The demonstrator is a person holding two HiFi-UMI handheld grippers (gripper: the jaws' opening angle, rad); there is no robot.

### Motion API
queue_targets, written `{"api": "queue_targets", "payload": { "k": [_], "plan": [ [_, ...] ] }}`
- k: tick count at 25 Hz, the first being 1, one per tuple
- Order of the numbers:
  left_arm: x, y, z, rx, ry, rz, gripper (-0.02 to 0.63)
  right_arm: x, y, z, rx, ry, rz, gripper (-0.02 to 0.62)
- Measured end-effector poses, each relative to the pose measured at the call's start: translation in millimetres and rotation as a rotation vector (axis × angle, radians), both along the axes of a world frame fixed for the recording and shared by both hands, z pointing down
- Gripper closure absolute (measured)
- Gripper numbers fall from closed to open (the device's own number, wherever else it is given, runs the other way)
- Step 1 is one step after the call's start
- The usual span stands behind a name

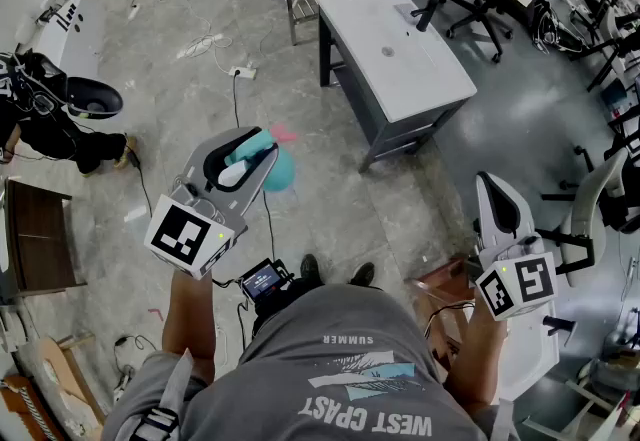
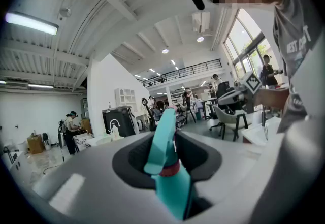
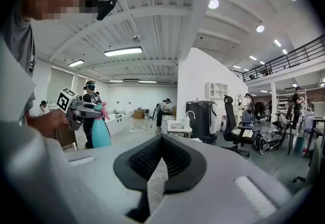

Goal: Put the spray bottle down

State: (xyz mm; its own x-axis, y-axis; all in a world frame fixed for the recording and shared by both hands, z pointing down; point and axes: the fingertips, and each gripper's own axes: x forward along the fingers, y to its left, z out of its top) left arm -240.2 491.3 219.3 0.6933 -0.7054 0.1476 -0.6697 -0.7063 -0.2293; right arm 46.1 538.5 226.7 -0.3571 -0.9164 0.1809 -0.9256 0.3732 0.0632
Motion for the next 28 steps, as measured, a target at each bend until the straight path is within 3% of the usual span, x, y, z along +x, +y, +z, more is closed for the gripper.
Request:
{"api": "queue_targets", "payload": {
  "k": [16,28],
  "plan": [
    [-22.8,-29.9,6.4,-0.012,0.018,0.057,0.502,-26.4,-23.0,1.8,-0.005,0.013,0.045,0.595],
    [-53.1,-49.6,5.1,0.003,0.037,0.095,0.503,-56.5,-44.1,-3.2,0.025,-0.033,0.093,0.594]
  ]
}}
